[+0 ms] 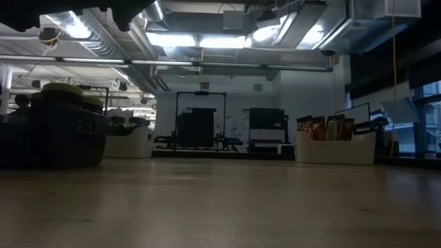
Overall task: Sort spices by type
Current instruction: Put the yellow seasoning bottle into the black bin
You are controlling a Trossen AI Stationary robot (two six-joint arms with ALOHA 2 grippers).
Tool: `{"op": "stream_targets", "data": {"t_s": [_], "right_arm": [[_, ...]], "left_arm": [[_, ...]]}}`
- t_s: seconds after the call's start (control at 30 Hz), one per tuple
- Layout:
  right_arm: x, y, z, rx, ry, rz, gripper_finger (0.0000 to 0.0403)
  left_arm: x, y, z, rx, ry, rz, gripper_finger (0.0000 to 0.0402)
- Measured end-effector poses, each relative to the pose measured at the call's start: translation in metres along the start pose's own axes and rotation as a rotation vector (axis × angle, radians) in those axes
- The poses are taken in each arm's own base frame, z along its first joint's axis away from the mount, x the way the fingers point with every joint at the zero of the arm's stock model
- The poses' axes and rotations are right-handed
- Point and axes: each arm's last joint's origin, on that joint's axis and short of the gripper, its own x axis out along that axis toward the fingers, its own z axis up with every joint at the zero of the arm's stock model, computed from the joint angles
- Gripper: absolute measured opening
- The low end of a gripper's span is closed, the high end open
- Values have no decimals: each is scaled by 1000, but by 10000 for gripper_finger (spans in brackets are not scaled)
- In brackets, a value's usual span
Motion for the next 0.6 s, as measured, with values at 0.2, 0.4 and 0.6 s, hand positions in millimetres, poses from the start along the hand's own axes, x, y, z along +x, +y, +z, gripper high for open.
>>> {"op": "stream_targets", "data": {"t_s": [0.2,0.4,0.6], "right_arm": [[14,-2,0,-52,51,-3,397],[24,-4,2,-104,33,-16,397],[36,-3,4,-134,50,21,371]], "left_arm": [[0,0,0,0,0,0,288],[0,0,0,7,0,1,288],[0,0,0,7,0,1,288]]}}
